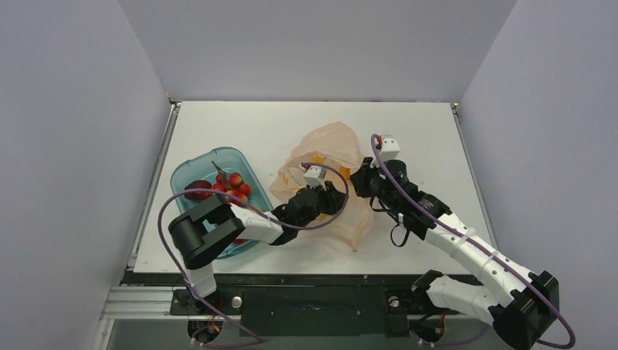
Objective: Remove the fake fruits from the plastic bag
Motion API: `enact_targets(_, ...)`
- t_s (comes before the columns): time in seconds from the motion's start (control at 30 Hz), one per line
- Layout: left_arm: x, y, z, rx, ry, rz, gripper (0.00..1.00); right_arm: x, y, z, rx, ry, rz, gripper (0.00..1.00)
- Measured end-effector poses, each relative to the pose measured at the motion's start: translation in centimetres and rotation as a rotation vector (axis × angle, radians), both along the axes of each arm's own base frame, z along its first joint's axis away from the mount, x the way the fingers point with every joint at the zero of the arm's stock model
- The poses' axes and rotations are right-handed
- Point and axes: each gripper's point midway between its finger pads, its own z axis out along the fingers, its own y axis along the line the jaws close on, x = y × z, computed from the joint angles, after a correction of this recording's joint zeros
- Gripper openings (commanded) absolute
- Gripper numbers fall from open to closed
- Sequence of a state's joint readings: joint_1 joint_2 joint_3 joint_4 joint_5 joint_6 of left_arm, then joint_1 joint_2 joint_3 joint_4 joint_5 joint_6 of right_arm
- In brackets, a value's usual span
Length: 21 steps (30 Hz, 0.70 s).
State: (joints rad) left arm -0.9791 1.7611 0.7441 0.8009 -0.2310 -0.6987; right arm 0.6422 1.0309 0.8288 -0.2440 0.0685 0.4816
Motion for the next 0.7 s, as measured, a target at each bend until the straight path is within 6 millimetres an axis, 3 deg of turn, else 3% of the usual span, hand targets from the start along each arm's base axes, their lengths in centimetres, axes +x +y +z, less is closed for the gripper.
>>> enact_targets(0.2, 3.2, -1.5, 0.3, -0.041, -0.043, 0.048, 0.25, -0.3, 0.5, 0.7, 0.019, 0.007, 0.027, 0.0)
enact_targets(0.27, 4.3, -1.7, 0.8, -0.062, -0.058, 0.066, 0.33, -0.4, 0.5, 0.5, 0.016, 0.014, 0.031, 0.0)
enact_targets(0.3, 4.9, -1.8, 1.1, -0.073, -0.067, 0.074, 0.44, -0.5, 0.5, 0.4, 0.013, 0.02, 0.034, 0.0)
enact_targets(0.4, 6.5, -2.3, 1.3, -0.087, -0.084, 0.096, 0.64, -0.7, 0.4, 0.0, 0.0, 0.035, 0.038, 0.0)
enact_targets(0.43, 7.0, -2.5, 1.1, -0.088, -0.087, 0.104, 0.79, -0.7, 0.4, -0.1, -0.003, 0.039, 0.037, 0.0)
enact_targets(0.5, 7.9, -3.1, 0.5, -0.085, -0.086, 0.119, 0.94, -0.7, 0.3, -0.3, -0.011, 0.047, 0.035, 0.0)
enact_targets(0.7, 9.8, -3.4, -1.8, -0.046, -0.062, 0.196, 0.97, -0.6, -0.3, -0.7, -0.034, 0.058, 0.027, 0.0)
